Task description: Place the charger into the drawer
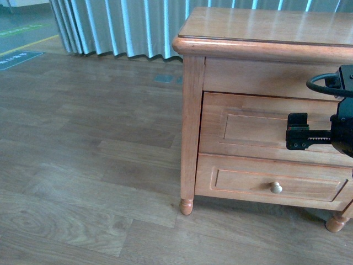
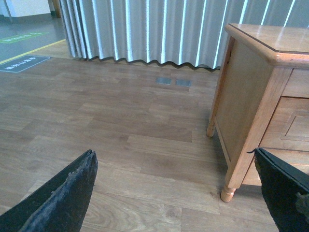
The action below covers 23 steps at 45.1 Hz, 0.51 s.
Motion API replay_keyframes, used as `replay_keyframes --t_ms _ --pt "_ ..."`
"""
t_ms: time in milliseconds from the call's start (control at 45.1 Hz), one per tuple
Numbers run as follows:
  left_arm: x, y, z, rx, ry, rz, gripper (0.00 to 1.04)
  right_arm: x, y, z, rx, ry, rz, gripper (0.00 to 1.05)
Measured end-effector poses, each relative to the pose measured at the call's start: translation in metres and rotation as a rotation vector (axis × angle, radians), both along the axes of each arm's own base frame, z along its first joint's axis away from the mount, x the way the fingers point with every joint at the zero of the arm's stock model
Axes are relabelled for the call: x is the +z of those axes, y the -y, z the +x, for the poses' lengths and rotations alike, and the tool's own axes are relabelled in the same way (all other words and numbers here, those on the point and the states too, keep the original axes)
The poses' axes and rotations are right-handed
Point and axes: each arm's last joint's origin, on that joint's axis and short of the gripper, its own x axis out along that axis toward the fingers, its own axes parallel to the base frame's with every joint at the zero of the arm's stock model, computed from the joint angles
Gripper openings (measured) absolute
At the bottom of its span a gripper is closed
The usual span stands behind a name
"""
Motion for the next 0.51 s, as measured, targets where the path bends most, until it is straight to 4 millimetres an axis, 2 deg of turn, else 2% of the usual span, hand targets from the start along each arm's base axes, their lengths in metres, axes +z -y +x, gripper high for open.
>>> replay_keyframes --t_ms 67,155,222,311,510 --pt "0.000 0.000 0.000 0.000 0.000 0.000 0.99 0.003 0.000 -0.003 0.011 0.004 0.004 0.96" --pt "0.000 0.000 0.000 0.000 0.000 0.000 0.99 0.022 0.002 -0.018 0.053 0.038 0.011 0.96" --pt "0.000 0.000 0.000 0.000 0.000 0.000 0.99 0.042 0.006 -0.037 0.064 0.067 0.013 0.96" --pt "0.000 0.000 0.000 0.000 0.000 0.000 0.99 0.066 0.012 -0.076 0.084 0.091 0.025 0.96" --pt "0.000 0.000 0.000 0.000 0.000 0.000 0.99 0.096 0.029 -0.146 0.050 0.107 0.051 0.96"
